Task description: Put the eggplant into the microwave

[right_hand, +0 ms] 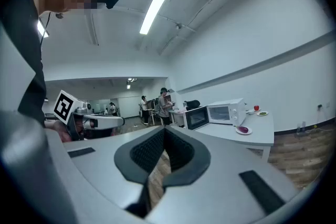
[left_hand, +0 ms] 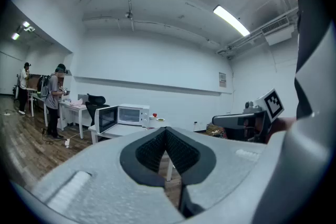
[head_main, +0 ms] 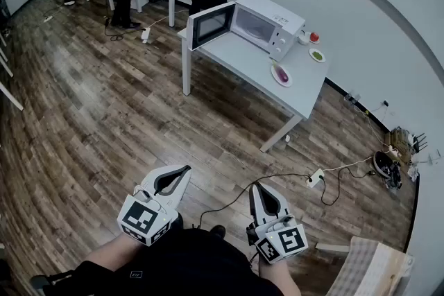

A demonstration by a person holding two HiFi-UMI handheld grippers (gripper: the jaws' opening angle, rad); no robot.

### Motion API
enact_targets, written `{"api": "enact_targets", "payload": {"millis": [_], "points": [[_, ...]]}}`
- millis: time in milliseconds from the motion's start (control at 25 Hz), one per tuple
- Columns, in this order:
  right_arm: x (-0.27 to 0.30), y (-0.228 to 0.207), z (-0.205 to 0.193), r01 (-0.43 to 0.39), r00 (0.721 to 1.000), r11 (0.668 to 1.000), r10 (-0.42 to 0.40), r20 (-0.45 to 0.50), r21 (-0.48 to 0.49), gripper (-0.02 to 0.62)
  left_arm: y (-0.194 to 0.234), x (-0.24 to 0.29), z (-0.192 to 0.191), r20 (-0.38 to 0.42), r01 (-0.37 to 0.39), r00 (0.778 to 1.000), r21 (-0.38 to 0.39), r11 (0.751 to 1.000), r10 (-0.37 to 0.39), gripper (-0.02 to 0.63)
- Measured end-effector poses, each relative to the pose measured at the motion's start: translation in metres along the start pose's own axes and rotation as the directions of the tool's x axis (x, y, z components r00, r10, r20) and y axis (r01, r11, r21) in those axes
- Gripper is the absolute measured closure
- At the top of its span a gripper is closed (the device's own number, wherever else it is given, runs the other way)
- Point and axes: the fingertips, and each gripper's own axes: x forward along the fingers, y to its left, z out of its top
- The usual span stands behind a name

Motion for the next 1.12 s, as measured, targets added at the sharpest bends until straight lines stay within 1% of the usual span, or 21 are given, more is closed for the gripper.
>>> {"api": "enact_targets", "payload": {"millis": [360, 640, 880, 1000, 1120], "points": [[0.028, 0.037, -0.008, -0.028, 1.000, 1.000, 0.028, -0.012, 0.002, 0.583, 0.032, -0.025, -0.002, 0.009, -0.014, 1.000, -0.004, 1.000, 0.014, 0.598], [0.051, 0.072, -0.004, -0.020, 1.000, 1.000, 0.020, 0.008, -0.001, 0.583, 0.064, -0.053, -0.001, 0.028, -0.008, 1.000, -0.006, 1.000, 0.008, 0.598], [0.063, 0.096, -0.004, -0.027, 0.999, 0.998, 0.025, 0.031, 0.061, 0.581, 0.087, -0.073, -0.005, 0.028, -0.002, 1.000, -0.001, 1.000, 0.002, 0.598], [0.065, 0.101, -0.009, -0.020, 0.999, 0.996, 0.017, 0.030, 0.089, 0.581, 0.099, -0.083, -0.012, 0.028, -0.009, 1.000, -0.009, 1.000, 0.009, 0.598], [0.068, 0.096, -0.013, -0.006, 1.000, 0.995, 0.003, 0.025, 0.103, 0.581, 0.106, -0.084, -0.015, 0.031, -0.012, 0.999, -0.014, 1.000, 0.013, 0.598]]}}
